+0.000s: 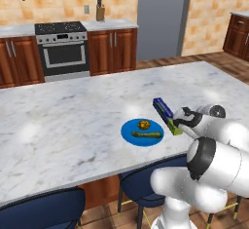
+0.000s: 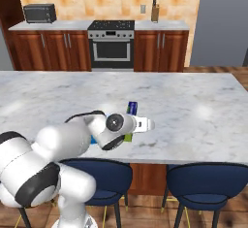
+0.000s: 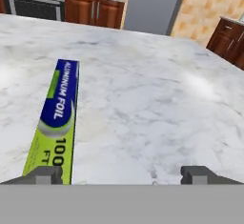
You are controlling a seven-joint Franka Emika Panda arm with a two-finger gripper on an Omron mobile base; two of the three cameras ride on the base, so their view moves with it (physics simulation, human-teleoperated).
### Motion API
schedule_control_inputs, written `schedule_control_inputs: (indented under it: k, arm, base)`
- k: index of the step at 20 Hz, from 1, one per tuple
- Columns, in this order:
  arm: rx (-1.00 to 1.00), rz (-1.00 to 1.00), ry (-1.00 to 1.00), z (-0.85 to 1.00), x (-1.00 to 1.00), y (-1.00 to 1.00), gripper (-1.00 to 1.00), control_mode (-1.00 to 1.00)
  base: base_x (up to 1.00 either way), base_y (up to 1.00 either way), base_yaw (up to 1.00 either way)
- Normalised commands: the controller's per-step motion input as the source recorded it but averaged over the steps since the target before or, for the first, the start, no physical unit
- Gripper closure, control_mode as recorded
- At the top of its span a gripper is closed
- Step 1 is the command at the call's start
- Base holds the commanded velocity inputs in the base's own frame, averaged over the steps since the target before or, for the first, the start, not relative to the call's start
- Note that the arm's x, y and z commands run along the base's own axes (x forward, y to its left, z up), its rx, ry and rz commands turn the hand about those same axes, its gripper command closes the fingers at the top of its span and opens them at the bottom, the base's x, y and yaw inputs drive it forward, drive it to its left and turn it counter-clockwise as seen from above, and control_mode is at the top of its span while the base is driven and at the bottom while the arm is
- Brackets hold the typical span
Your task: Retrieve the tupperware and aluminum foil from the cabinet and place them on the dining counter near the plate with squash and lemon to prepare for storing leftovers.
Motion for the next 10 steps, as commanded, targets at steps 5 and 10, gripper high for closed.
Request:
schedule_control_inputs:
  k: [5,10]
  arm:
    - [-0.03,-0.01,0.13,1.00,-0.20,0.12,-1.00,-1.00]
    - [-0.08,0.01,0.01,1.00,-0.77,0.78,-1.00,-1.00]
  base:
    - [0.00,0.00,0.00]
    - [0.00,0.00,0.00]
